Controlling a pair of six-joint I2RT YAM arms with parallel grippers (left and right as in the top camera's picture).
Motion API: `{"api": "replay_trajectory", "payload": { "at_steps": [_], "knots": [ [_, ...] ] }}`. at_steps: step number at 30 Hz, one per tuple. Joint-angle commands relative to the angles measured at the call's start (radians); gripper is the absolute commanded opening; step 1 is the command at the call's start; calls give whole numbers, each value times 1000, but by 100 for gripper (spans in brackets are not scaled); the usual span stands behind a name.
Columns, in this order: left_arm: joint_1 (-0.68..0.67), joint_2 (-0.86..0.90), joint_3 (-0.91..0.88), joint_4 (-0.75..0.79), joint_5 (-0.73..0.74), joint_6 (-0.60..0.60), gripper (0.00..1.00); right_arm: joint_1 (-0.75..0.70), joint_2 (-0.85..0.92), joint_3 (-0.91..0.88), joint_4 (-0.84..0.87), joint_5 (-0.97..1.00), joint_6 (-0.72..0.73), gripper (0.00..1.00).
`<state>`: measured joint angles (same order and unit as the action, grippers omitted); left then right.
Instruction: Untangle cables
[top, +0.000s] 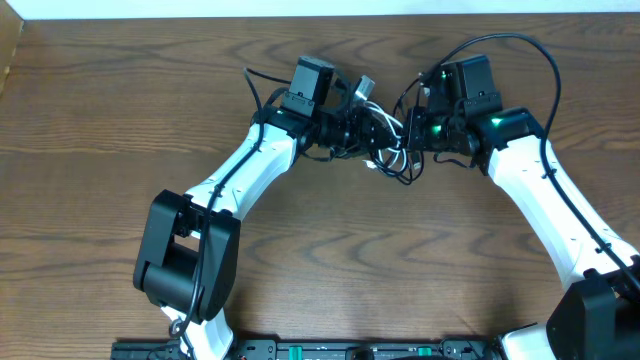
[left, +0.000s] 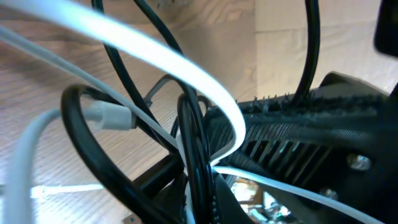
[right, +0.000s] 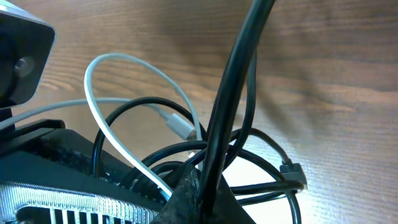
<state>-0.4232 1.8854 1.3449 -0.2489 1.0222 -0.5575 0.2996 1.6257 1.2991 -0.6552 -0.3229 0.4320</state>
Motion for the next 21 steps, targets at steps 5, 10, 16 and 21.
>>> {"api": "replay_trajectory", "payload": {
  "at_steps": [5, 10, 16, 21],
  "knots": [
    [-3, -15, 14, -97, -102, 151, 8, -7, 1, -5, -13, -26, -28, 1],
    [-3, -15, 14, -106, -127, 158, 16, -48, -26, -4, -11, -132, -72, 1],
    [-3, -15, 14, -109, -144, 157, 30, -101, -38, -4, 11, -407, -141, 1],
    [-3, -15, 14, -110, -144, 157, 38, -124, -38, -4, 27, -585, -175, 1]
  ]
}}
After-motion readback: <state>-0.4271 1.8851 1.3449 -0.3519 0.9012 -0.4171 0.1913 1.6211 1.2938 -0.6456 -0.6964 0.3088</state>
